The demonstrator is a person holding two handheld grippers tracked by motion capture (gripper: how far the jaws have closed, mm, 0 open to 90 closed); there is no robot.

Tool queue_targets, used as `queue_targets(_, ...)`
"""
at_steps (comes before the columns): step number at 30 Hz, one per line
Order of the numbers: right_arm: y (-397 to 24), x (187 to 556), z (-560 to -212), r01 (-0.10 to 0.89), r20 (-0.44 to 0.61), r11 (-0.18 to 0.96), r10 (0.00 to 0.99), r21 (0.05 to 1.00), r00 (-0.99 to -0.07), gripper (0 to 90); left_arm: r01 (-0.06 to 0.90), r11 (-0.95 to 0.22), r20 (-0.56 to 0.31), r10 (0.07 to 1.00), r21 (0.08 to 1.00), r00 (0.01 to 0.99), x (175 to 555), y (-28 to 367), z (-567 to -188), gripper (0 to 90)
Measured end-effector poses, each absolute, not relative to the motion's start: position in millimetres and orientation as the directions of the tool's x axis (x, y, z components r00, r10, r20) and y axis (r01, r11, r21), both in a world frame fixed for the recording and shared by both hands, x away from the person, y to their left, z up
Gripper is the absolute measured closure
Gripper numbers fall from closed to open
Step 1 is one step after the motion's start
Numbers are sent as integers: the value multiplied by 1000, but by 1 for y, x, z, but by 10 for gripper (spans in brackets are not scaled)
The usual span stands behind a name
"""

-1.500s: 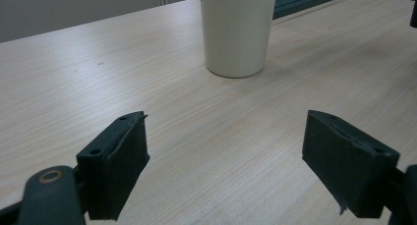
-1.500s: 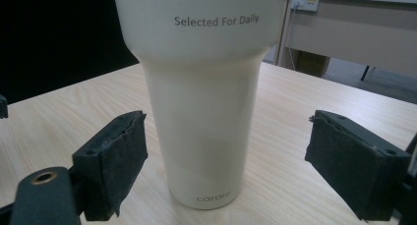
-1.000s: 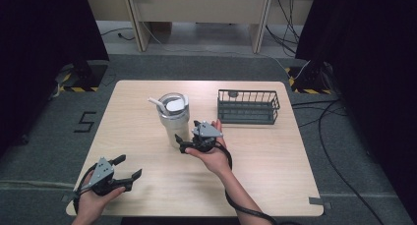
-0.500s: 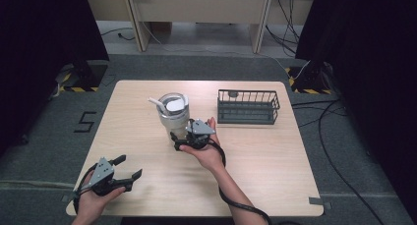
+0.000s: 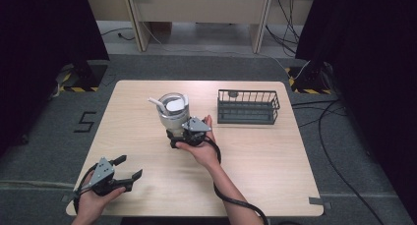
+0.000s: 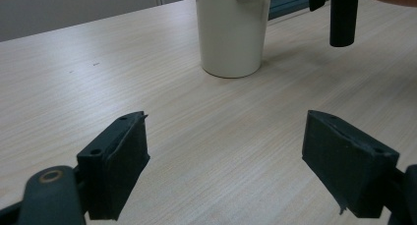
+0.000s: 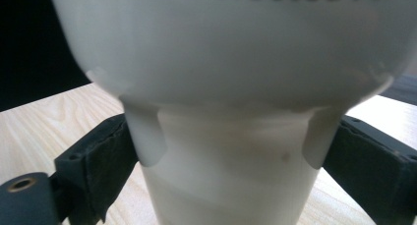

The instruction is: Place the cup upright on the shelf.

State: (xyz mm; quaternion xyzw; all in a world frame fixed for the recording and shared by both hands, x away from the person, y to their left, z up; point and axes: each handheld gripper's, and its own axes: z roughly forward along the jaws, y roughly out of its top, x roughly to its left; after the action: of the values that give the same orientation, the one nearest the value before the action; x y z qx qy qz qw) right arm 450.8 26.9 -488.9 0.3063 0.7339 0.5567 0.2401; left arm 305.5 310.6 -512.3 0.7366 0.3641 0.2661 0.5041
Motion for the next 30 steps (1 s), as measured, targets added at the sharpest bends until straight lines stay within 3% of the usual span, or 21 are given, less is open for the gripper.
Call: queue_targets(30,40,458,-494,154,-22,169,739,974,-673,105,270,-232,24,799,935,601,306,312,-513,178)
